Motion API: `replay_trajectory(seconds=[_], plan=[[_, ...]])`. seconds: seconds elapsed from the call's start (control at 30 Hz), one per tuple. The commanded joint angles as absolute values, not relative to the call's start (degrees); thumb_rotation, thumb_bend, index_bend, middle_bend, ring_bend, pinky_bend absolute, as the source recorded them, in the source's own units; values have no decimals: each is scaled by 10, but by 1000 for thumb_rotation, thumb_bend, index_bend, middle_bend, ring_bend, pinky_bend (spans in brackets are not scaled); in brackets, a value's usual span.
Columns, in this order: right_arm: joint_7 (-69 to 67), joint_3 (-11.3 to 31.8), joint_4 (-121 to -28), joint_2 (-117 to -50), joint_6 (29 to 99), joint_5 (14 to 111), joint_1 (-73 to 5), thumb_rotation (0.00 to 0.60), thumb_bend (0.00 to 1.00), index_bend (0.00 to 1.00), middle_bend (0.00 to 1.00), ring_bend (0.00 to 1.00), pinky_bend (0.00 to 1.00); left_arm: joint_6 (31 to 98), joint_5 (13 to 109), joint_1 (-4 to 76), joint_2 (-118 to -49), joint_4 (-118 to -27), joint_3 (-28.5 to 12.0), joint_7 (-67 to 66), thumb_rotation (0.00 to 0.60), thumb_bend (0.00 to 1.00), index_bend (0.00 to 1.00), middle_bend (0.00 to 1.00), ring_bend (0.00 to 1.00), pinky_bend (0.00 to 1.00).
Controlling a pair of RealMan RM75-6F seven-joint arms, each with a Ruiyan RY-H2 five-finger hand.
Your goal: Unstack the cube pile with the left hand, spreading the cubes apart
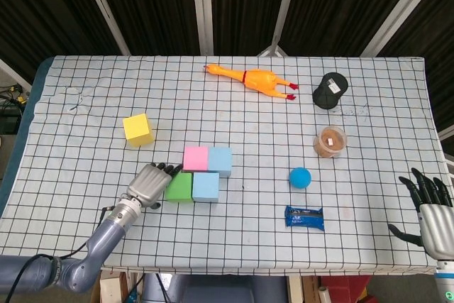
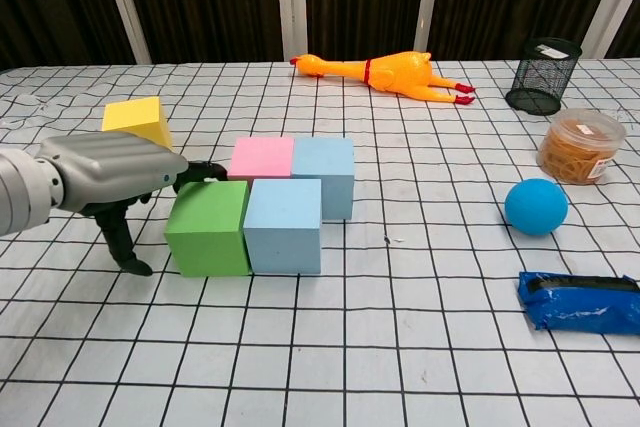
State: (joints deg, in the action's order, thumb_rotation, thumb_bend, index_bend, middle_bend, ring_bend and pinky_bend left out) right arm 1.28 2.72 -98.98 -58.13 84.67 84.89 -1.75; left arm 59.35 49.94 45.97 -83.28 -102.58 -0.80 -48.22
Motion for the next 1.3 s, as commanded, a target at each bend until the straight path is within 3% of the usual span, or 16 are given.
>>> replay_trajectory(seconds=[0.03,0.13,0.23,0.37,0.43,0.53,0.9,1.3], plan=[[13,27,-990,-581,846,849,-18,600,0,160,18,104,0,604,517,458,-838,-1019,-6,-480,600,126,77,386,403,505],[15,25,-992,-580,844,851,-19,600,0,160,18,105,0,617,533,454,-841,-1012,-2,-480,600,208,111,410,413,521],[16,24,-993,-580,842,851,-19,600,0,160,18,108,0,628,537,452,-841,-1008,0,-487,600,205,101,384,405,509],[19,23,-996,-578,837,848,-20,600,0,160,18,115,0,628,540,447,-838,-1008,1,-473,600,86,73,296,311,426],[20,23,-997,-577,837,849,-20,600,0,160,18,116,0,623,535,447,-828,-1017,7,-479,600,14,59,242,230,336],[21,22,-998,-577,837,849,-20,600,0,160,18,118,0,628,532,443,-821,-1031,13,-486,600,0,49,206,193,295],[24,21,-998,-579,832,851,-22,600,0,160,18,119,0,718,533,411,-829,-1083,30,-543,600,0,44,206,194,301],[24,20,-1000,-577,826,848,-24,600,0,160,18,120,0,730,540,405,-866,-1063,25,-560,600,0,47,216,202,337]])
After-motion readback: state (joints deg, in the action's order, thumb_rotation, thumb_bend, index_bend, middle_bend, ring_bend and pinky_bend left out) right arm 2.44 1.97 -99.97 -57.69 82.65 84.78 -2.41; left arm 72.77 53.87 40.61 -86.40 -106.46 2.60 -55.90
